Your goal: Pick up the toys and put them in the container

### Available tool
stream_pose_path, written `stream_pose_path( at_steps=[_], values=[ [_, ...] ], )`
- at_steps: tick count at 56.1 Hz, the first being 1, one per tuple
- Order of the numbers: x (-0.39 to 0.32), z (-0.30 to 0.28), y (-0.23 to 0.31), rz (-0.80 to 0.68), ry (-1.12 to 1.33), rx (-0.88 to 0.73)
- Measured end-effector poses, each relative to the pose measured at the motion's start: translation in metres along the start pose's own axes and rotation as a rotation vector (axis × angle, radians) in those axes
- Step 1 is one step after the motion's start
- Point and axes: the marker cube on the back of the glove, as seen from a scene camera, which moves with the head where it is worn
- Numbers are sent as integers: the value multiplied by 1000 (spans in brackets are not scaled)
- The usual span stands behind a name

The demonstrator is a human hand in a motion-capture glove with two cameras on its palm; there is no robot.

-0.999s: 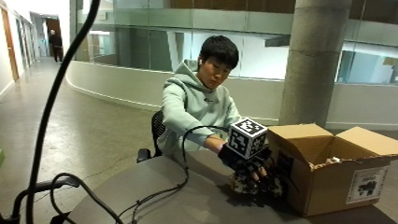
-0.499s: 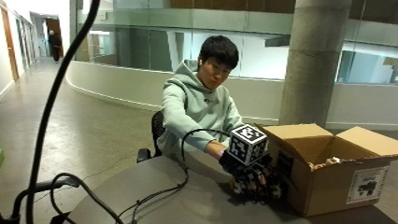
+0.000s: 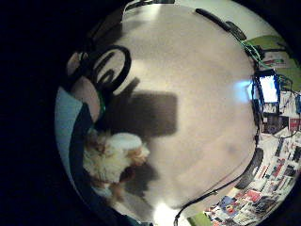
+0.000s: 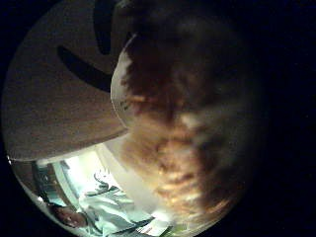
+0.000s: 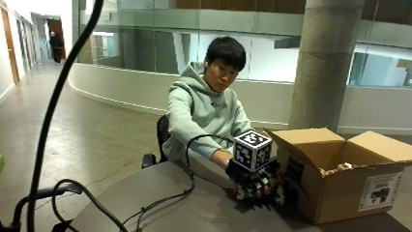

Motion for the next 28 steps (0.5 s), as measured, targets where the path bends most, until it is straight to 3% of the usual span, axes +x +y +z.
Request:
stream_pose_path(
  at_steps=[9, 28],
  values=[
    [1, 0, 0, -10, -2, 16],
    [9, -8, 17, 10, -127, -124]
  ],
)
